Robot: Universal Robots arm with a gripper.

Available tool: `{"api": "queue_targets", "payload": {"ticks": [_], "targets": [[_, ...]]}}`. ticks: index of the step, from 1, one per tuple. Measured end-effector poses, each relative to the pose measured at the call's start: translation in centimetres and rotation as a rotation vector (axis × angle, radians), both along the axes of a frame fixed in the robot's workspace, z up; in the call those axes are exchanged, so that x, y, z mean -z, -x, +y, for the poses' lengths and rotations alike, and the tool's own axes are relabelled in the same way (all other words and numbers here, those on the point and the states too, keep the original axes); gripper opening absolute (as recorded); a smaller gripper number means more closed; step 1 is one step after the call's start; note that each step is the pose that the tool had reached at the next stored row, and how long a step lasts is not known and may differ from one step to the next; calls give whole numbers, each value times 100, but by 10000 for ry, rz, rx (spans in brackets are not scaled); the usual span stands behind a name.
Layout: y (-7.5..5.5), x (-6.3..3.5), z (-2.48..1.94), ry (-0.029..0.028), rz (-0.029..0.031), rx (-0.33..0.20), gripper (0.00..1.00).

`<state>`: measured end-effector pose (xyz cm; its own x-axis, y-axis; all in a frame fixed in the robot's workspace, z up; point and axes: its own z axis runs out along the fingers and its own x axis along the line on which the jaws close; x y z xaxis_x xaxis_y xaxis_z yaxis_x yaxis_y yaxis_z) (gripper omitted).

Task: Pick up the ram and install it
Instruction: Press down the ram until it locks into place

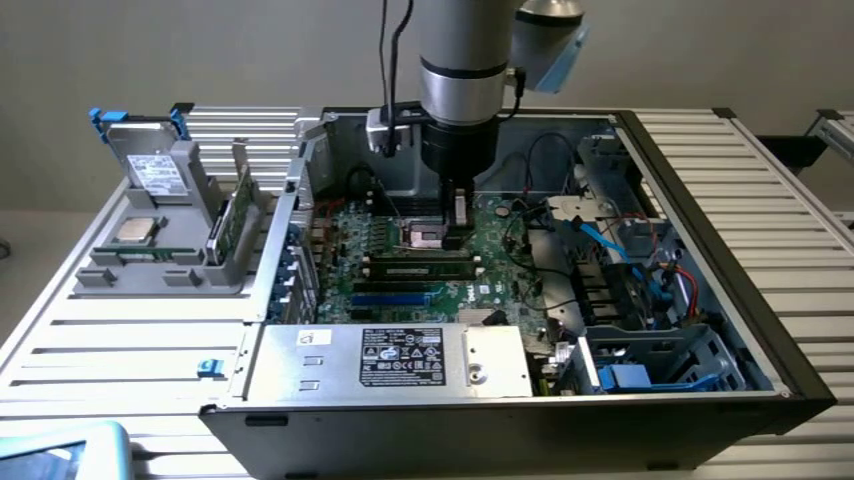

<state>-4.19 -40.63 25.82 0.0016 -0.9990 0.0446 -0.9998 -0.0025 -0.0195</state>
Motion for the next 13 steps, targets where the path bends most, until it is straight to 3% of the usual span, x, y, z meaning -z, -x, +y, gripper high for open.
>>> {"api": "queue_targets", "payload": {"ticks": [8, 13], "targets": [[-31, 122, 0, -15, 2, 32, 11], [-32, 154, 0, -59, -2, 50, 11]]}}
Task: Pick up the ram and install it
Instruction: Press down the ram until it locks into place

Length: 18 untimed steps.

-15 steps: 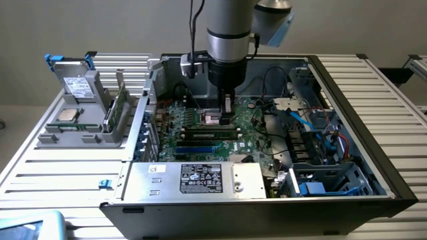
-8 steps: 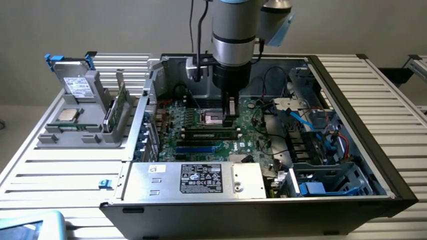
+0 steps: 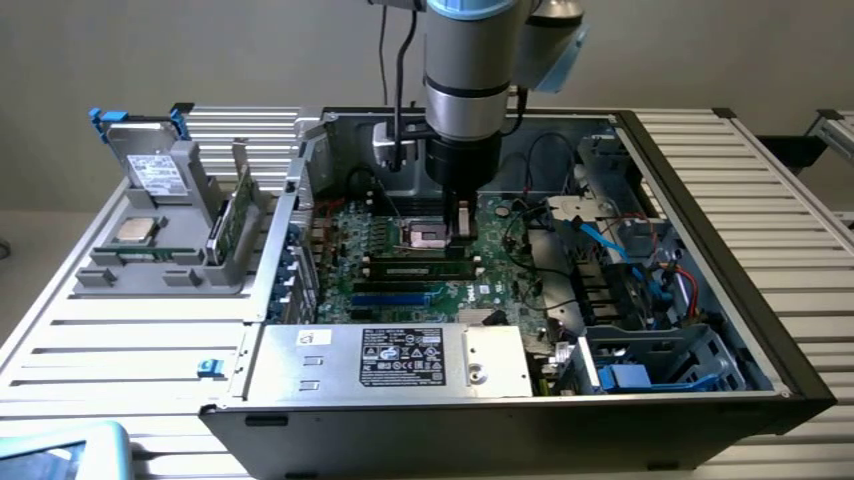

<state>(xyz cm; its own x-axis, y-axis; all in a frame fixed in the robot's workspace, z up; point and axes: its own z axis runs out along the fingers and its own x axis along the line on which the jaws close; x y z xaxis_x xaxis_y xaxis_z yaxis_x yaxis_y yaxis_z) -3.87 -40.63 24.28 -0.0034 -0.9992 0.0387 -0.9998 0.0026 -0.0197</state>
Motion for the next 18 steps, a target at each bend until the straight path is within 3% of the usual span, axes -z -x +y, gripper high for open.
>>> {"api": "queue_targets", "payload": {"ticks": [8, 18], "targets": [[-1, 14, 17, -4, -2, -1, 11], [-28, 60, 4, 0, 0, 26, 11]]}}
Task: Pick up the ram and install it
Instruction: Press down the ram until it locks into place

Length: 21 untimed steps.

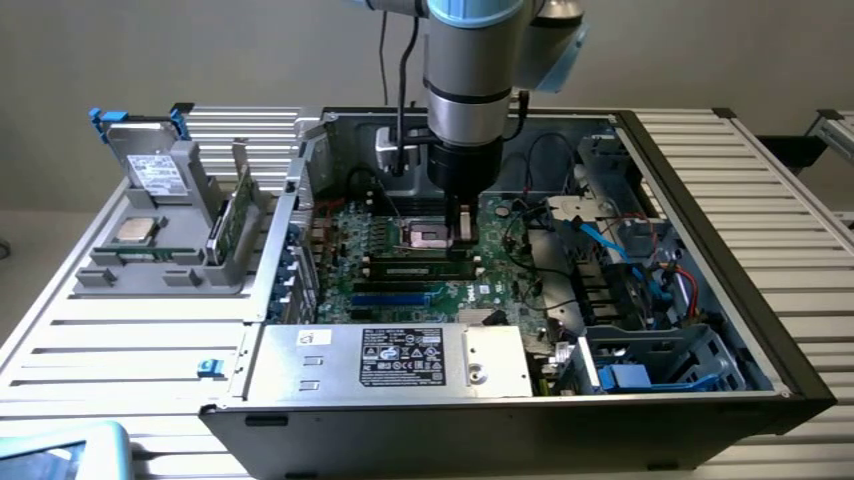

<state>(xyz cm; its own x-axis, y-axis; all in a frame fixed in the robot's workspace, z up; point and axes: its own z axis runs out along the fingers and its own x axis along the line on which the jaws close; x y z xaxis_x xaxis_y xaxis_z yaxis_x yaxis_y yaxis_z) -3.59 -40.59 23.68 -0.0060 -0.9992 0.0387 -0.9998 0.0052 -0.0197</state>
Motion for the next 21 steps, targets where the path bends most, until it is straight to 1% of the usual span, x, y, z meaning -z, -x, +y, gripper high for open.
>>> {"api": "queue_targets", "payload": {"ticks": [6, 14, 21], "targets": [[-1, 17, -4, -1, -12, 10, 11], [-1, 33, 2, -8, -73, 17, 11], [8, 58, 5, -9, -93, 33, 11]]}}
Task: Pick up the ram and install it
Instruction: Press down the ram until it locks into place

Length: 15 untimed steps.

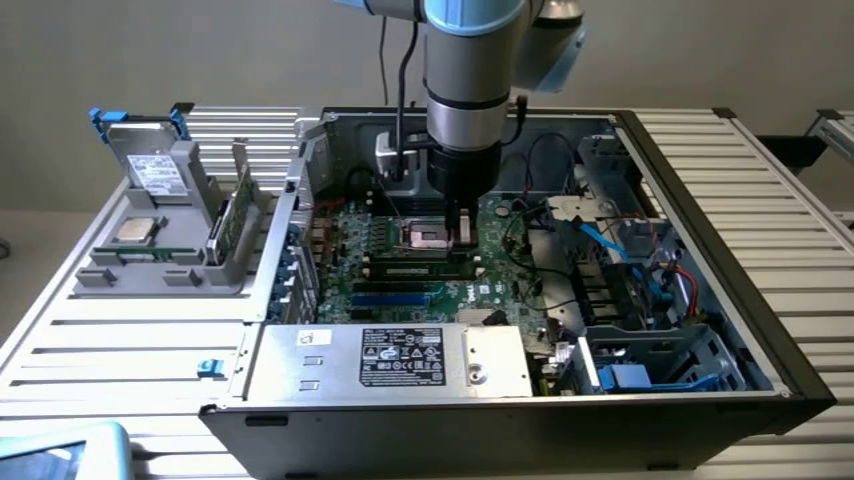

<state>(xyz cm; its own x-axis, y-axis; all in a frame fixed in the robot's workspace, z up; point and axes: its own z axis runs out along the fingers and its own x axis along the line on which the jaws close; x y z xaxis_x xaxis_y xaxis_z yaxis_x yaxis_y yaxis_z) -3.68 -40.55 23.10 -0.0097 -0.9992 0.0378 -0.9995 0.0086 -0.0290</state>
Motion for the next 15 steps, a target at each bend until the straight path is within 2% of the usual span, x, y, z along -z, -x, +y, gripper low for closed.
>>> {"api": "queue_targets", "payload": {"ticks": [15], "targets": [[1, 44, -1, 5, -23, 22, 11]]}}
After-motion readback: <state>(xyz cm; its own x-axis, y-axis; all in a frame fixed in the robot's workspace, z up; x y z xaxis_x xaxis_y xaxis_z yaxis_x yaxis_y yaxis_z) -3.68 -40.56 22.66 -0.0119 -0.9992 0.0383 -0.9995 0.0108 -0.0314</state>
